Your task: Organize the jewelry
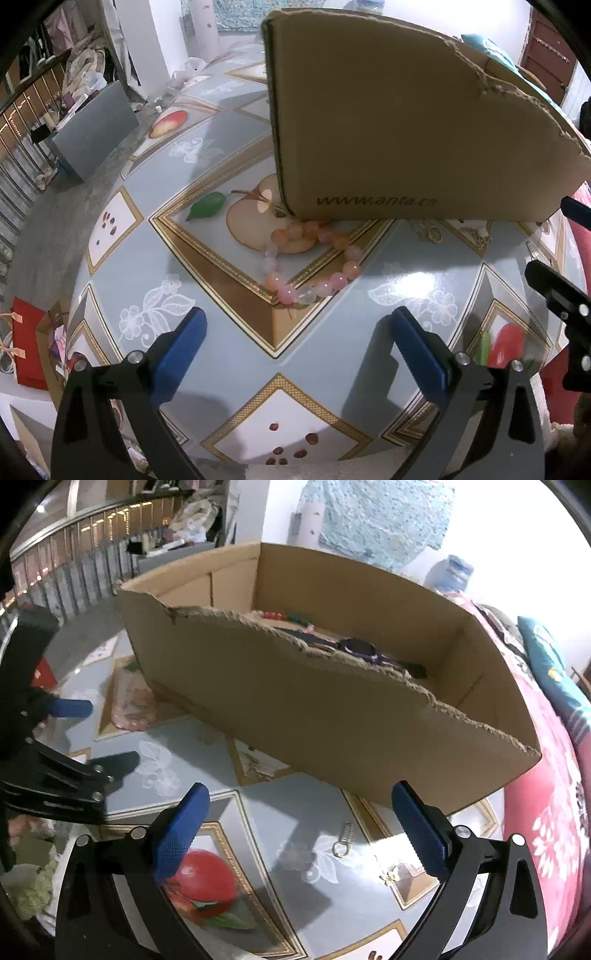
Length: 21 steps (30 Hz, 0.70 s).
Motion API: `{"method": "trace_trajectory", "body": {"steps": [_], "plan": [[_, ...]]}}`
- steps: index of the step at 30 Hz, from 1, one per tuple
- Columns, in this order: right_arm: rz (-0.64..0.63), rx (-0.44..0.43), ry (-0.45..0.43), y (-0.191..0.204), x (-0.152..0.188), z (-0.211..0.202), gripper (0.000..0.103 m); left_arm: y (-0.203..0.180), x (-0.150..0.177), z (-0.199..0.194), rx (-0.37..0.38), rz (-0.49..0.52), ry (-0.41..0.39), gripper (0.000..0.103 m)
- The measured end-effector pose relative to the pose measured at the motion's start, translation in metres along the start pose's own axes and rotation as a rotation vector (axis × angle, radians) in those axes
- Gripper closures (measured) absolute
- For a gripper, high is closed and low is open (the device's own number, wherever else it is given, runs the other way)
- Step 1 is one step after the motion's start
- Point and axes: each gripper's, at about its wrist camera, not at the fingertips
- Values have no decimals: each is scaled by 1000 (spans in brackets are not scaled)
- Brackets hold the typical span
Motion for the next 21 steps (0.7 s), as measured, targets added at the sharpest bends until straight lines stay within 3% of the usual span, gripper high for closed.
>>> {"method": "trace_trajectory", "body": {"steps": [11, 19, 21], "plan": [[38, -78, -95, -15, 4, -23, 8, -3, 2, 1, -14, -7, 3, 4], [114, -169, -82, -24, 1, -16, 8, -2, 2, 0, -8, 6, -10, 4], [149, -186, -77, -32, 2, -15, 8, -6, 3, -2, -38, 32, -24, 4]]}}
Point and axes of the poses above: each gripper's, at about its wrist camera, not at the fingertips, and z roughly the way its jaws point, y to its left, x to its underside, and after that the axes turned 14 degrees about x, right-handed
